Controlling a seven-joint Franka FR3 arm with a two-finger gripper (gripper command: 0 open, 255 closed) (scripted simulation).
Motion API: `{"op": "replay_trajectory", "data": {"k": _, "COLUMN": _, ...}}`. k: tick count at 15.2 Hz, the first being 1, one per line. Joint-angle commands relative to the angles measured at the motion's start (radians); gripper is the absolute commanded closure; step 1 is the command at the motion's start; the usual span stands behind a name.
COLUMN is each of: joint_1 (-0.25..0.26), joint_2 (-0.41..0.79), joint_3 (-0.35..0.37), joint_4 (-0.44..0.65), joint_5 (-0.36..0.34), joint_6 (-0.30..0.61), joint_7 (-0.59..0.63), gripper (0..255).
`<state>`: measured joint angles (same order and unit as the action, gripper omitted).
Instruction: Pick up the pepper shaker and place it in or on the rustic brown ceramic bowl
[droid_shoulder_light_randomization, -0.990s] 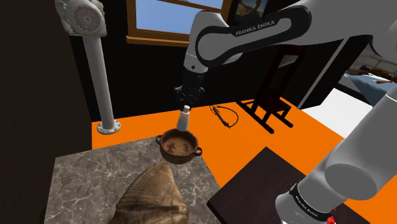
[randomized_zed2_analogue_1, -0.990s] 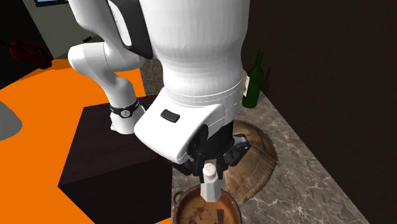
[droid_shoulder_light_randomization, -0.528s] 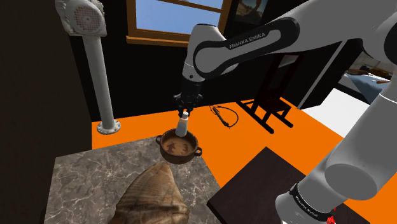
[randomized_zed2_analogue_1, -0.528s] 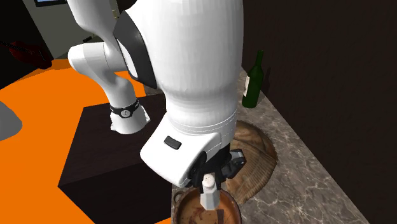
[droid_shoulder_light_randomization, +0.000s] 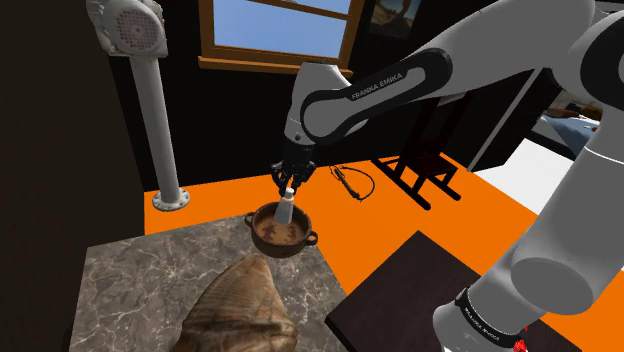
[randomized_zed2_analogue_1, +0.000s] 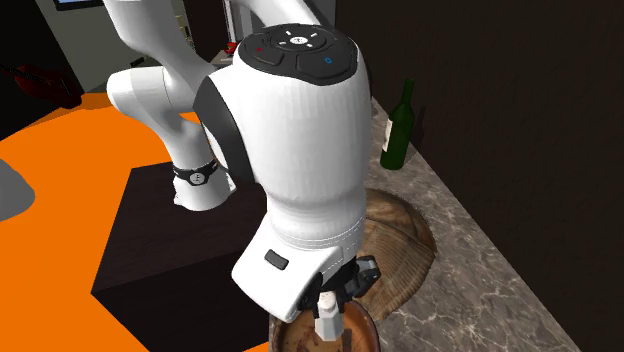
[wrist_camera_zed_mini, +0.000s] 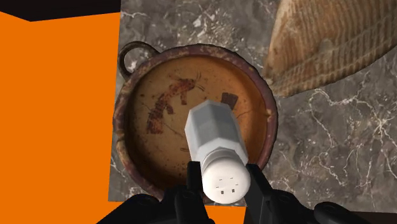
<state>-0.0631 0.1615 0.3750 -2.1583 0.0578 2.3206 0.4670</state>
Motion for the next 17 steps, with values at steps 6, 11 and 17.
{"op": "replay_trajectory", "data": {"k": 6, "joint_1": 0.006, "joint_2": 0.05, "joint_3": -0.006, "joint_4": -0.018, "joint_5": -0.021, "joint_6": 0.066, "joint_7": 0.009, "gripper": 255}}
{"op": "replay_trajectory", "data": {"k": 11, "joint_1": 0.006, "joint_2": 0.05, "joint_3": -0.006, "joint_4": -0.018, "joint_5": -0.021, "joint_6": 0.066, "joint_7": 0.009, "gripper": 255}}
{"op": "replay_trajectory", "data": {"k": 17, "joint_1": 0.006, "joint_2": 0.05, "joint_3": -0.006, "joint_4": -0.018, "joint_5": -0.021, "joint_6": 0.066, "joint_7": 0.009, "gripper": 0}}
